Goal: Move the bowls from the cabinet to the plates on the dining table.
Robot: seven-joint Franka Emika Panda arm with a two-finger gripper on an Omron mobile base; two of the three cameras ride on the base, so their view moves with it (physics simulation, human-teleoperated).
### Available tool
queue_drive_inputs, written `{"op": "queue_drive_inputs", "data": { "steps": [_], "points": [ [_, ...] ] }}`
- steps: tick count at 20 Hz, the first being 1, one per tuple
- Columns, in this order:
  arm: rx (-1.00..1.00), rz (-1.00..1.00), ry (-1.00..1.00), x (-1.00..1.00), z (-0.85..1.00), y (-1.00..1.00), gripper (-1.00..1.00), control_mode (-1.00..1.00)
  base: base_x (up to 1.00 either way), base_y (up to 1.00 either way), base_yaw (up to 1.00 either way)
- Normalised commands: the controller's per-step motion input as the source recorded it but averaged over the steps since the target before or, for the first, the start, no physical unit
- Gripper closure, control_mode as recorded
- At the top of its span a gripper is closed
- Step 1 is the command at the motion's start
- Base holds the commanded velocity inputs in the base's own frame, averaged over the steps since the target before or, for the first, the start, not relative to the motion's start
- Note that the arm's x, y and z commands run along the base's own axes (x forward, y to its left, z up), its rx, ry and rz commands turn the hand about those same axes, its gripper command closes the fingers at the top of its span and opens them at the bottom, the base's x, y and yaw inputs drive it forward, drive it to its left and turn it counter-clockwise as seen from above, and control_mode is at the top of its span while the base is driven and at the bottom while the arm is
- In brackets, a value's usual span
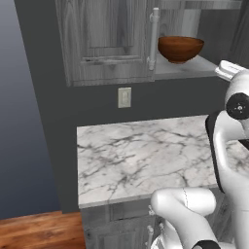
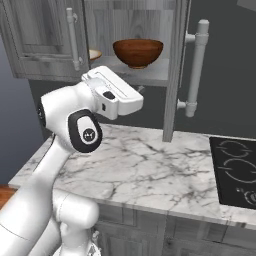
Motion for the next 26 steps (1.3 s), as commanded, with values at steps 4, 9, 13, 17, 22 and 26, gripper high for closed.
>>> {"op": "queue_drive_inputs", "data": {
  "steps": [4, 9, 13, 17, 22, 26],
  "points": [
    [-0.02, 0.19, 0.0, 0.0, 0.1, 0.22, -1.0, -1.0, 0.0, 0.0, 0.0],
    [-0.01, 0.2, -0.01, 0.0, 0.08, 0.21, -1.0, -1.0, 0.0, 0.0, 0.0],
    [-0.02, 0.2, 0.0, 0.0, 0.11, 0.2, -1.0, -1.0, 0.0, 0.0, 0.0],
    [-0.02, 0.21, -0.01, 0.0, 0.11, 0.16, -1.0, -1.0, 0.0, 0.0, 0.0],
    [-0.03, 0.15, -0.01, 0.0, 0.11, 0.33, -1.0, -1.0, 0.0, 0.0, 0.0],
    [-0.08, 0.05, -0.02, -0.02, 0.03, 0.56, -1.0, -1.0, 0.0, 0.0, 0.0]
  ]
}}
